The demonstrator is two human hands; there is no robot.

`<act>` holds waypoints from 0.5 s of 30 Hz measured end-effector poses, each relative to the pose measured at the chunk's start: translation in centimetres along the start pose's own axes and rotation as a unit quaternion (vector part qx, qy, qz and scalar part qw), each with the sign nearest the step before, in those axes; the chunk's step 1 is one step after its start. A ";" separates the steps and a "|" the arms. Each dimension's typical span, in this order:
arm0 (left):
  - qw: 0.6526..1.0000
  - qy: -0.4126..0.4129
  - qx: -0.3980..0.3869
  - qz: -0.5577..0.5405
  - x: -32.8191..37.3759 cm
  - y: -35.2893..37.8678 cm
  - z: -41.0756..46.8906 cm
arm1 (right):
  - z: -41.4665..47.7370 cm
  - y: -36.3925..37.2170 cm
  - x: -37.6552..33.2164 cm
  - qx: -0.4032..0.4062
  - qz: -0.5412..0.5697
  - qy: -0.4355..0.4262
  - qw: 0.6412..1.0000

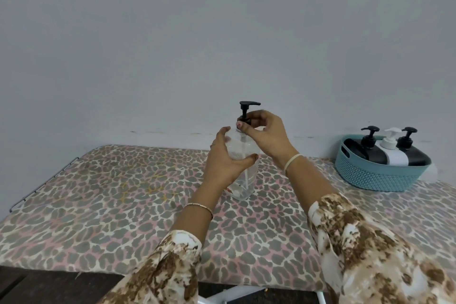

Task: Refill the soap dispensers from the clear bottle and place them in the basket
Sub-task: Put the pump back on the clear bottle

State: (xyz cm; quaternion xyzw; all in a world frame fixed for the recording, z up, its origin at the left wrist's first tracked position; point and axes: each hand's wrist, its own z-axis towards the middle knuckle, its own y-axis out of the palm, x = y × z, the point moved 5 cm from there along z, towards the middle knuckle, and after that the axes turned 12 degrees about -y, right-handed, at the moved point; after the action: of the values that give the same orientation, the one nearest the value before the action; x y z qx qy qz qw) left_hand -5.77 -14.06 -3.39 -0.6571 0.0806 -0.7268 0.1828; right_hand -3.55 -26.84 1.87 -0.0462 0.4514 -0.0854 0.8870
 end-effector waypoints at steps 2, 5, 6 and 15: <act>1.000 -0.002 0.005 -0.005 -0.3 0.1 0.1 | 0.1 0.0 0.3 0.041 -0.012 0.007 0.999; 1.000 -0.003 0.012 -0.003 -0.3 0.0 0.2 | 0.1 0.9 0.6 -0.006 0.013 0.018 1.000; 1.000 -0.001 0.014 0.002 -0.3 -0.1 0.2 | 0.1 1.2 0.6 -0.051 0.043 0.020 0.998; 0.999 -0.028 -0.031 -0.006 0.2 -0.2 0.0 | 0.9 -1.0 -0.5 -0.114 0.062 0.036 0.991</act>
State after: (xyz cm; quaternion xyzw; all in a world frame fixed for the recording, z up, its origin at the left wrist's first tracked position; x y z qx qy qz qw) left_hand -5.80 -13.94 -3.12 -0.6833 0.0934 -0.7062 0.1604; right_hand -3.16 -27.70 2.95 -0.1162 0.4922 0.0201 0.8624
